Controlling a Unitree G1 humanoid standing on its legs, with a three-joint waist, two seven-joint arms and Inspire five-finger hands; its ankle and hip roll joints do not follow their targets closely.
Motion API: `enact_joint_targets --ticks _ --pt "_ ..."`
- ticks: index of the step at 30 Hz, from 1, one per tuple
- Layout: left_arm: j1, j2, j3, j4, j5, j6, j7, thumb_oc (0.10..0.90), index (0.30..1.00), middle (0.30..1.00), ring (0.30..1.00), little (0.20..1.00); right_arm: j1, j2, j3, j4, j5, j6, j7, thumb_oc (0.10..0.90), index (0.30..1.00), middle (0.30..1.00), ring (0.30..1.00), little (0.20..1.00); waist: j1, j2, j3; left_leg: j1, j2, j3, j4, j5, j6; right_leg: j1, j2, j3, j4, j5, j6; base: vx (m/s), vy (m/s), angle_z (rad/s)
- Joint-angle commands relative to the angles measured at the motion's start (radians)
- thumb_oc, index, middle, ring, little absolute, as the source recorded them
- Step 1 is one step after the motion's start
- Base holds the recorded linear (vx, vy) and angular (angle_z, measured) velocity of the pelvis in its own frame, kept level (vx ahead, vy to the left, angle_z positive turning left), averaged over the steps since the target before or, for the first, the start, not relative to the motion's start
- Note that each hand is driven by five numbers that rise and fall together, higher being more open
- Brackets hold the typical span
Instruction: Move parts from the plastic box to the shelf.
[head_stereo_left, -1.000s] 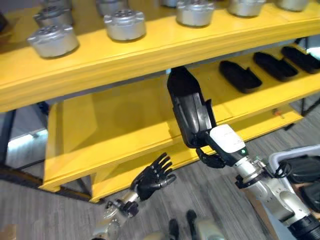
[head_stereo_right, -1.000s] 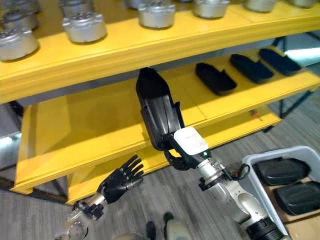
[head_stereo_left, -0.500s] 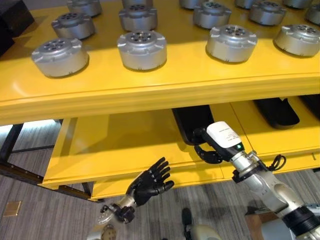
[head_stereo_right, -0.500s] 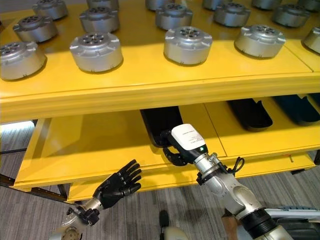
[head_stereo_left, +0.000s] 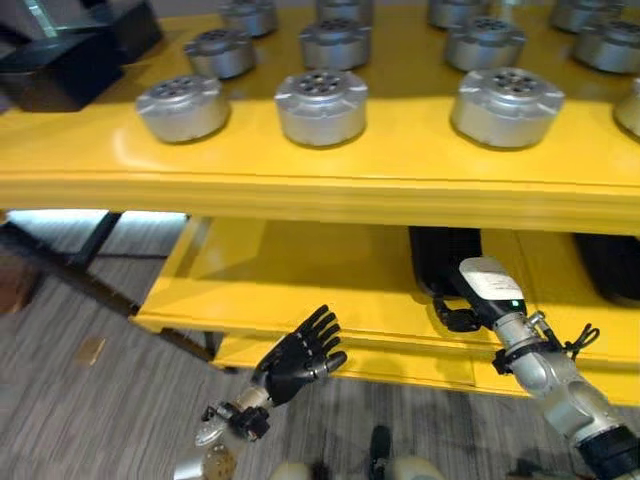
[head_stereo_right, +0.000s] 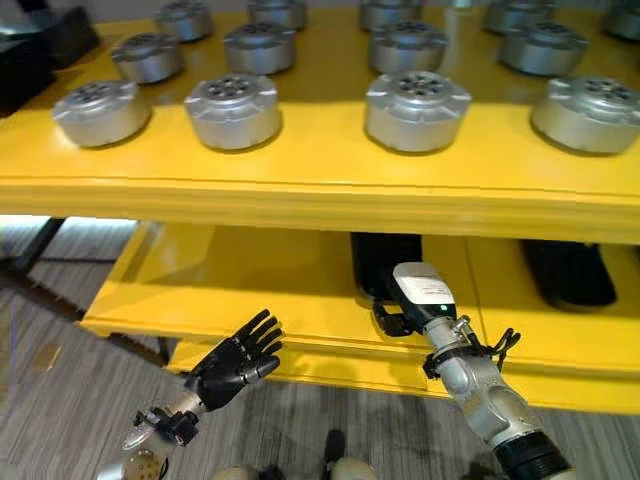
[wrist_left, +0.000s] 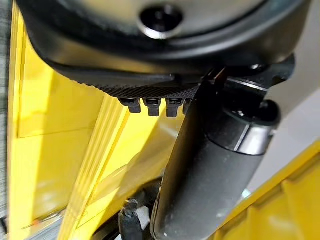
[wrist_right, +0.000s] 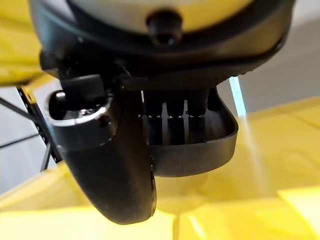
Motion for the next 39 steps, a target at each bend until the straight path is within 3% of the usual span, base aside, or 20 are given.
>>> enact_joint_targets --ticks 1,6,11,15,22,23,24,25,30,39 --pt "-0.005 0.035 0.021 -0.116 -0.046 -0.064 -0.042 0.9 1.0 1.0 1.0 1.0 -0.066 -0.029 -0.087 -0.117 0.02 -0.025 -0.067 0.4 0.3 0.3 0.3 0.3 -0.017 -0.03 -0.065 0.055 -0.035 -0.016 -0.106 0.085 0.048 0.08 -0.051 0.057 0.062 -0.106 0.102 0.02 0.044 -0.09" --pt "0.002 0.044 0.045 -0.136 -0.043 -0.057 -0.063 0.9 1.0 1.0 1.0 1.0 -0.04 -0.026 -0.107 -0.079 0.03 -0.002 -0.063 0.4 0.3 0.3 0.3 0.3 -0.017 -0.025 -0.076 0.101 -0.053 -0.034 -0.186 0.084 0.045 0.087 -0.044 0.063 0.033 -0.097 0.109 0.03 0.053 -0.1" --pt "-0.002 0.054 0.073 -0.173 -0.058 -0.096 -0.049 0.9 1.0 1.0 1.0 1.0 -0.052 -0.017 -0.108 -0.019 0.017 0.034 -0.031 0.4 0.3 0.3 0.3 0.3 -0.008 -0.027 -0.079 0.122 -0.066 -0.04 -0.215 0.081 0.049 0.087 -0.041 0.064 0.019 -0.091 0.116 0.01 0.015 -0.02" --pt "-0.031 0.078 0.1 -0.228 -0.036 -0.161 -0.024 0.9 1.0 1.0 1.0 1.0 -0.084 -0.02 -0.092 0.071 0.009 0.126 0.003 0.4 0.3 0.3 0.3 0.3 0.004 -0.037 -0.082 0.131 -0.068 -0.041 -0.227 0.079 0.05 0.088 -0.037 0.061 0.009 -0.086 0.121 0.01 -0.008 0.12" --pt "-0.07 0.118 0.139 -0.377 -0.04 -0.193 -0.017 0.9 1.0 1.0 1.0 1.0 -0.096 -0.035 -0.093 0.206 0.022 0.204 0.055 0.4 0.3 0.3 0.3 0.3 0.018 -0.044 -0.083 0.144 -0.07 -0.045 -0.241 0.077 0.05 0.099 -0.031 0.061 -0.004 -0.082 0.122 0.02 -0.009 0.11" --pt "-0.072 0.122 0.15 -0.4 -0.028 -0.247 0.031 0.9 1.0 1.0 1.0 1.0 -0.096 -0.036 -0.093 0.229 0.027 0.199 0.056 0.4 0.3 0.3 0.3 0.3 0.02 -0.045 -0.084 0.145 -0.07 -0.046 -0.242 0.078 0.05 0.1 -0.03 0.062 -0.004 -0.082 0.123 0.0 0.0 0.0" --pt "-0.072 0.122 0.149 -0.402 -0.027 -0.247 0.033 0.9 1.0 1.0 1.0 1.0 -0.097 -0.036 -0.092 0.23 0.027 0.198 0.056 0.4 0.3 0.3 0.3 0.3 0.02 -0.045 -0.083 0.146 -0.07 -0.046 -0.242 0.078 0.05 0.101 -0.03 0.062 -0.004 -0.082 0.123 0.02 -0.024 -0.05" --pt "-0.087 0.131 0.169 -0.419 0.042 -0.317 0.129 0.9 1.0 1.0 1.0 1.0 -0.1 -0.034 -0.089 0.263 0.032 0.207 0.06 0.4 0.3 0.3 0.3 0.3 0.023 -0.049 -0.083 0.154 -0.072 -0.049 -0.245 0.073 0.05 0.108 -0.031 0.06 -0.006 -0.084 0.125 0.02 -0.039 -0.05" --pt "-0.125 0.169 0.213 -0.474 0.339 -0.361 0.299 0.9 1.0 1.0 1.0 1.0 -0.124 -0.041 -0.082 0.367 0.041 0.242 0.071 0.4 0.3 0.3 0.3 0.3 0.037 -0.06 -0.088 0.151 -0.072 -0.051 -0.248 0.072 0.047 0.107 -0.032 0.053 -0.014 -0.08 0.128 0.0 -0.042 0.01" --pt "-0.166 0.206 0.222 -0.488 0.368 -0.353 0.389 0.9 1.0 1.0 1.0 1.0 -0.158 -0.059 -0.051 0.484 0.031 0.228 0.098 0.4 0.3 0.3 0.3 0.3 0.04 -0.064 -0.093 0.154 -0.069 -0.048 -0.252 0.07 0.04 0.107 -0.033 0.046 -0.023 -0.077 0.132 -0.02 -0.011 0.0"
